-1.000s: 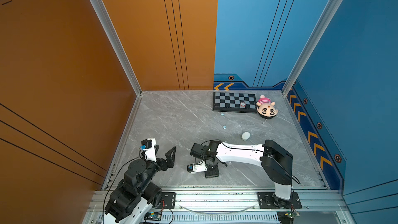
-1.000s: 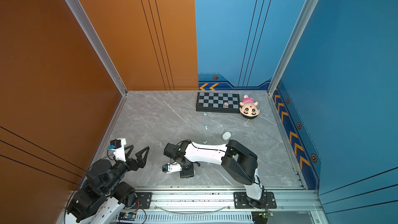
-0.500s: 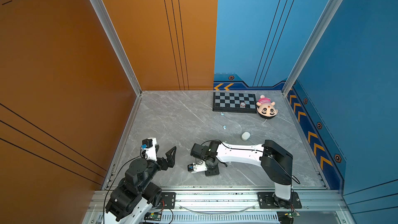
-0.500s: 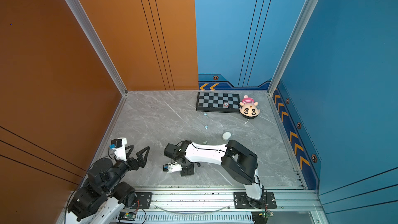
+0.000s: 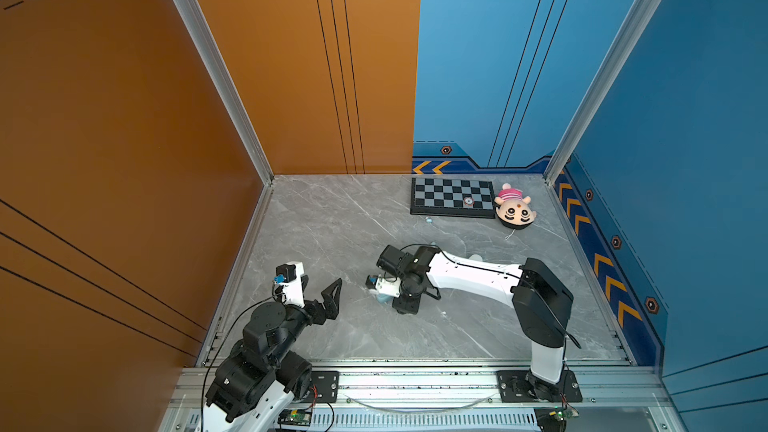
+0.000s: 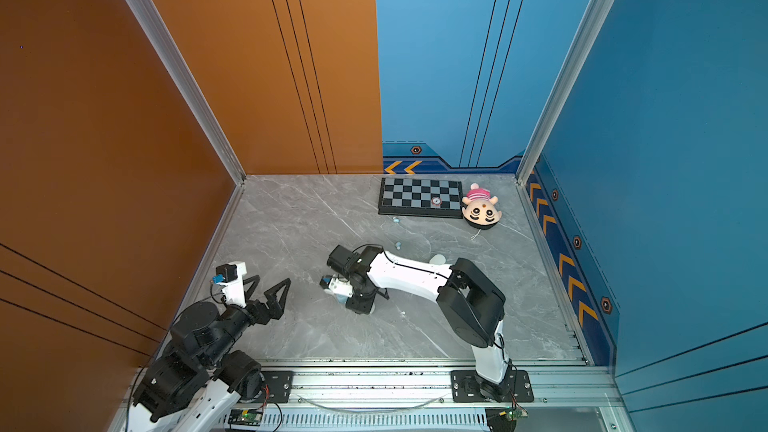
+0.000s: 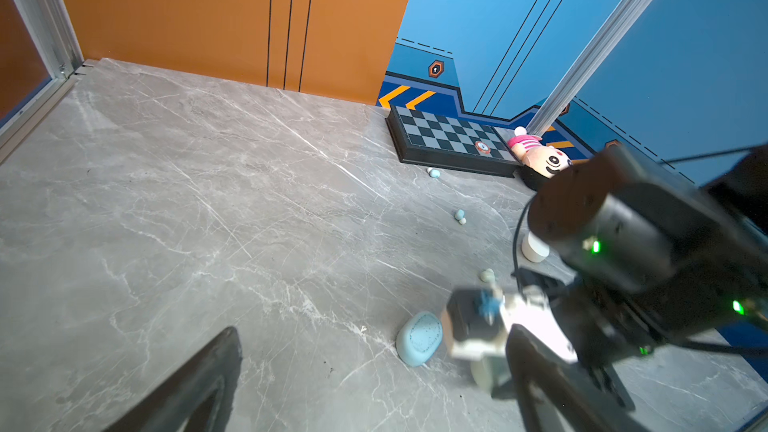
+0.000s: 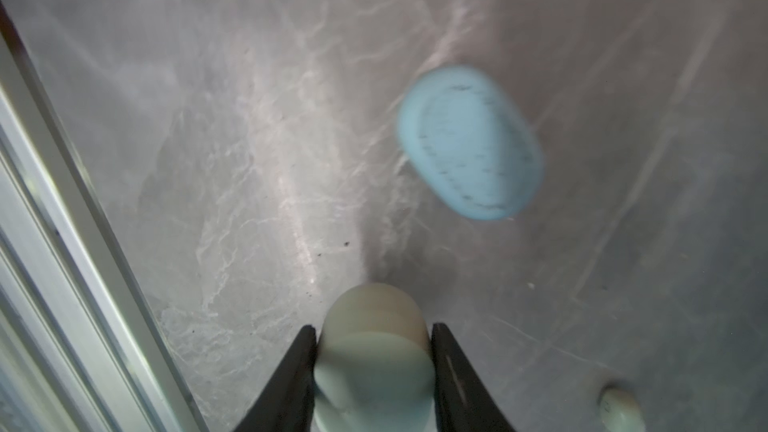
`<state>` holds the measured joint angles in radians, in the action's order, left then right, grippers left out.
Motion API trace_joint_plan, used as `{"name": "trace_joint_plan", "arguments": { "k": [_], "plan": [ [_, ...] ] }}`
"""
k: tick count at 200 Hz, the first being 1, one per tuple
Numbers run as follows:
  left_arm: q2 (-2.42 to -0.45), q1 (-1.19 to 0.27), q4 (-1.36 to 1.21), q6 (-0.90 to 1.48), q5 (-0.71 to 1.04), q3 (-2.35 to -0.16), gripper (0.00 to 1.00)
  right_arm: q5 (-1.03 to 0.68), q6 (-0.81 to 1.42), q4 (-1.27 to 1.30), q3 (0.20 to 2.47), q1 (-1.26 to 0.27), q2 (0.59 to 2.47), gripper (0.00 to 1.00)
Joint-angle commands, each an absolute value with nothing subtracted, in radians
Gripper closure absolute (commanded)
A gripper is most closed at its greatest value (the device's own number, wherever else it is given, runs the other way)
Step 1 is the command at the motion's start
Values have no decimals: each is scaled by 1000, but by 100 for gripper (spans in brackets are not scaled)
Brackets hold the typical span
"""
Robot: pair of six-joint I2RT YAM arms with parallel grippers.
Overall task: Insert the wireless bluetooth earbuds into the charging case
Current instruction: 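Lift the green case with the right gripper and carry it toward the left gripper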
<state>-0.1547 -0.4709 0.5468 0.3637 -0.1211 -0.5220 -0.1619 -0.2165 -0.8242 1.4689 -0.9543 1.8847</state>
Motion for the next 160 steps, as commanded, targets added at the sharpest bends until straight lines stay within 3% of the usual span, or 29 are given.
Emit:
{"name": "trace_joint_plan", "arguments": {
  "k": [1, 31, 80, 160],
  "plan": [
    [-203, -463, 416, 315, -65, -554, 1, -281, 174, -811, 1551, -842, 1785, 71],
    [-322, -464, 262, 305, 25, -556, 1, -315, 553, -762, 1551, -740, 1713, 72],
    [-550, -500, -37, 378, 146, -554, 0, -239, 1044, -497, 1344, -635, 1497, 74],
    [-800, -745, -312, 374, 58, -570, 1, -122, 1365, -309, 1204, -650, 1336, 74]
  ]
}}
